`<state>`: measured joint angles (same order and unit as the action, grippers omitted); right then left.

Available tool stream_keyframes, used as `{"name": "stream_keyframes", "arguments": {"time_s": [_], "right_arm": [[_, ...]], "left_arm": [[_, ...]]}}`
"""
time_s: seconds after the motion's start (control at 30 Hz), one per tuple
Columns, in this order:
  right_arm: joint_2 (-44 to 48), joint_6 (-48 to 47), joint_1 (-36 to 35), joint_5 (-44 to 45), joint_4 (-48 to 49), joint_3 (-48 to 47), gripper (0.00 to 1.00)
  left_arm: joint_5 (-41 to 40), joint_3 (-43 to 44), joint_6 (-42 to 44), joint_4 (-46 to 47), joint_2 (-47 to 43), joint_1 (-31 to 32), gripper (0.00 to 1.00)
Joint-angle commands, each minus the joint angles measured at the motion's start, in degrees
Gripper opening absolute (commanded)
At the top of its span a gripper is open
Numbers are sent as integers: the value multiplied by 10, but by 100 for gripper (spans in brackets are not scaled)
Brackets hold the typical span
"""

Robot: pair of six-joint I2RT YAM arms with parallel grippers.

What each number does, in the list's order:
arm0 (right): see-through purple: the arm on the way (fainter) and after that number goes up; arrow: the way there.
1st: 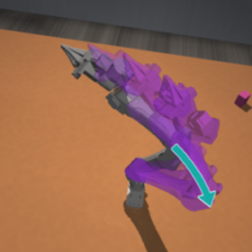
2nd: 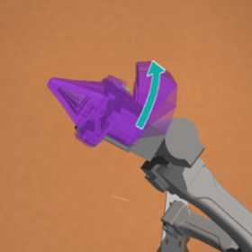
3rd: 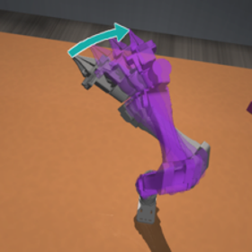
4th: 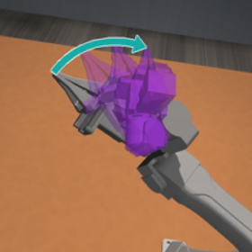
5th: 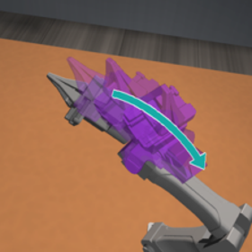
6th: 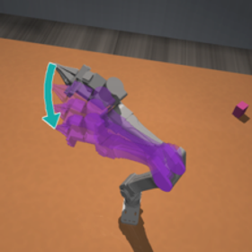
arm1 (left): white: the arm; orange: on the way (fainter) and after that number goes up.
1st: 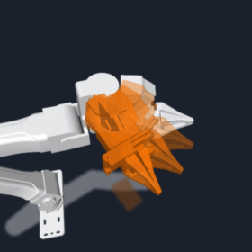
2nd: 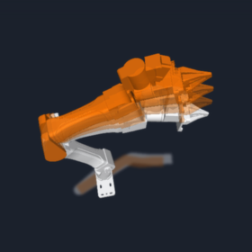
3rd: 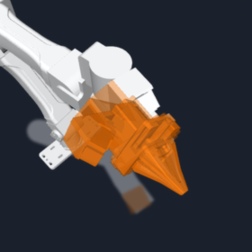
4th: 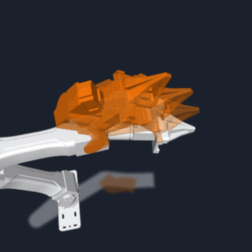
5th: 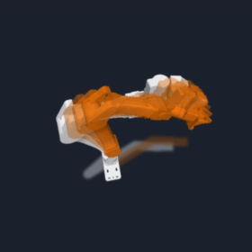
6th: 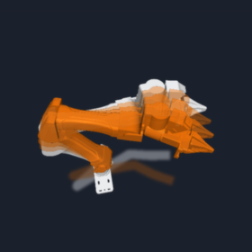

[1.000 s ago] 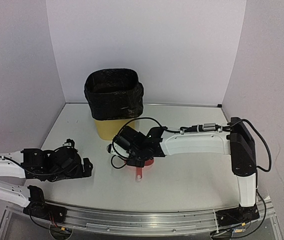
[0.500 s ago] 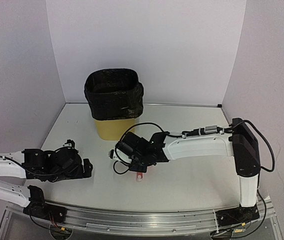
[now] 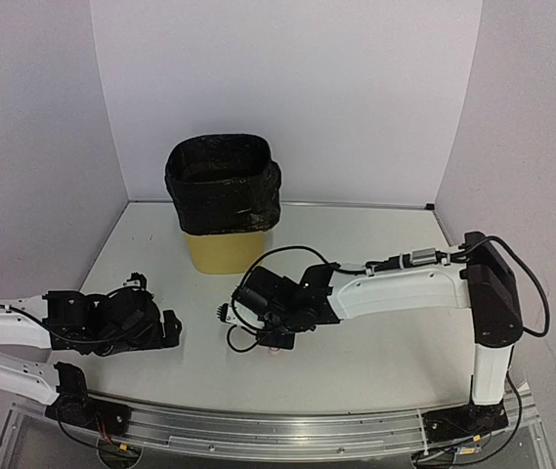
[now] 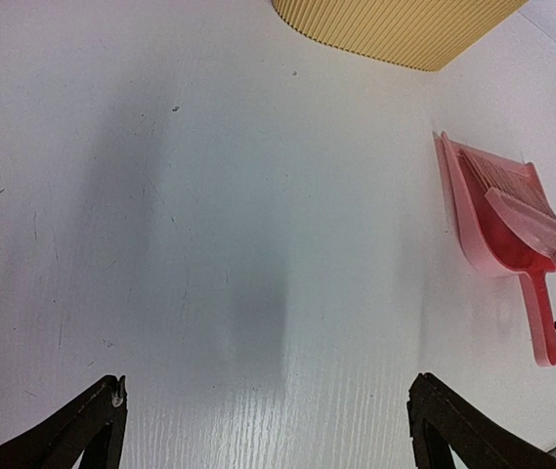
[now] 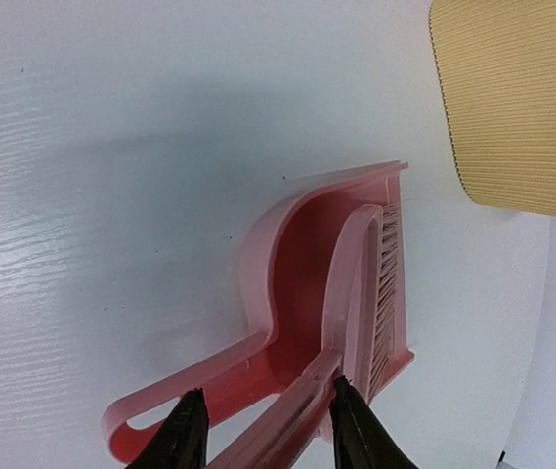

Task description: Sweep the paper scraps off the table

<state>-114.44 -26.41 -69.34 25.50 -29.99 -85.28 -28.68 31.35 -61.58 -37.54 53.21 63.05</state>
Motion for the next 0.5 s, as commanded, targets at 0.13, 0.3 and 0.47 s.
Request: {"name": "stream_keyframes", "arguments": {"time_s": [0.13,0.3,0.47], "right_arm": [[66,29,-8,-37,-3,17,58],[87,35,-11,-56,-3,28,68],[107,43,-13,-104,-3,41,71]], "left_arm": [[-11,4,1,-11,-1,-2,100],[-11,5,2,-15,-3,-2,100],[-10,7,2,-19,-5,-2,100]]}}
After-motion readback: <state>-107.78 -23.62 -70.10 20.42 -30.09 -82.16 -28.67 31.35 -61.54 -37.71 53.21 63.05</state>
